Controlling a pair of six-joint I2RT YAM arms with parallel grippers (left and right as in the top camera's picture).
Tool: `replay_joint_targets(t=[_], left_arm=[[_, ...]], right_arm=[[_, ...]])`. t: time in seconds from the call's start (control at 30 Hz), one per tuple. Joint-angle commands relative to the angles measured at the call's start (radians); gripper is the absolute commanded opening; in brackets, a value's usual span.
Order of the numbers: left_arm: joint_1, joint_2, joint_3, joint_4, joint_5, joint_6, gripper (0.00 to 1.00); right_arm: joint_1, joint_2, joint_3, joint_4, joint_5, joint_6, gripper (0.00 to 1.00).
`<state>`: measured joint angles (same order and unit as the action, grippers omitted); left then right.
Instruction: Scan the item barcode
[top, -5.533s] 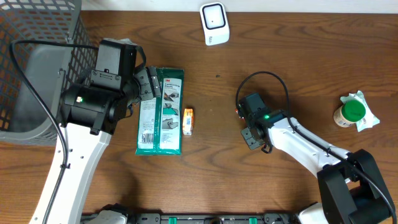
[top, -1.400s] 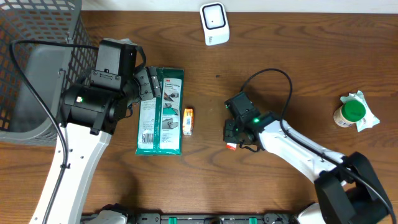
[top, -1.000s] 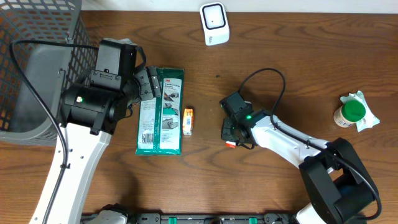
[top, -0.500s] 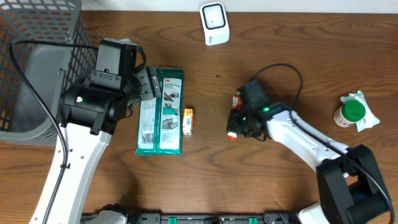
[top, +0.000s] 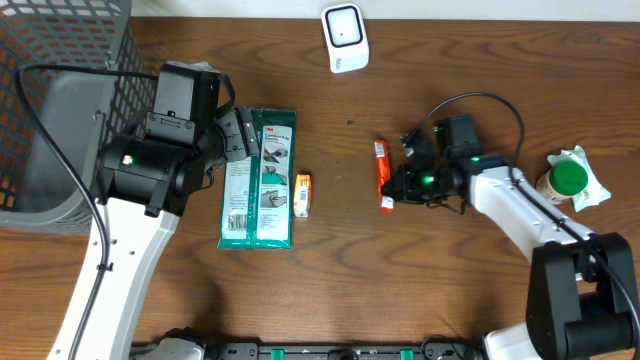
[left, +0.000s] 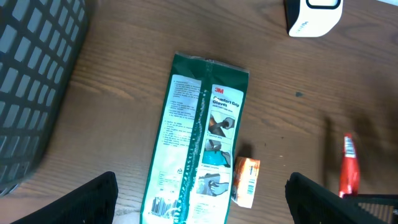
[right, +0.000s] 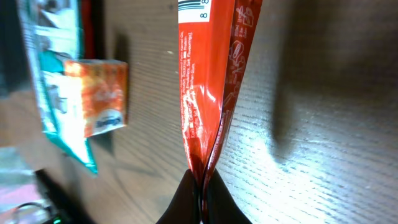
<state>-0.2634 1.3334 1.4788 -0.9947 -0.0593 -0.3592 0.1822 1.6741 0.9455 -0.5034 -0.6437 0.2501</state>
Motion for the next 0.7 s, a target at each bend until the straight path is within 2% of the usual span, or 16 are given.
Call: replay_joint_targets(t=[0.0, 0.17, 0.37, 0.53, 0.67], left_arm=[[0.005, 0.002, 0.016, -0.002, -0.013, 0.010, 0.86], [0.005, 0.002, 0.016, -0.002, -0.013, 0.010, 0.86], [0.005, 0.002, 0.016, -0.002, -0.013, 0.010, 0.86], [0.005, 0.002, 0.016, -0.002, -0.013, 0.010, 0.86], [0.005, 0.002, 0.016, -0.002, -0.013, 0.010, 0.86]], right_arm=[[-0.064, -0.013, 0.005, 0.005, -0.155, -0.053, 0.01], [-0.107, -0.011, -0.038, 0.032, -0.195, -0.055, 0.01], [-0.112, -0.011, -0.153, 0.235, -0.323, -0.016, 0.01], [-0.119, -0.005, -0.236, 0.364, -0.338, 0.034, 0.01], [-0.119, 0.010, -0.265, 0.381, -0.321, 0.034, 0.01]])
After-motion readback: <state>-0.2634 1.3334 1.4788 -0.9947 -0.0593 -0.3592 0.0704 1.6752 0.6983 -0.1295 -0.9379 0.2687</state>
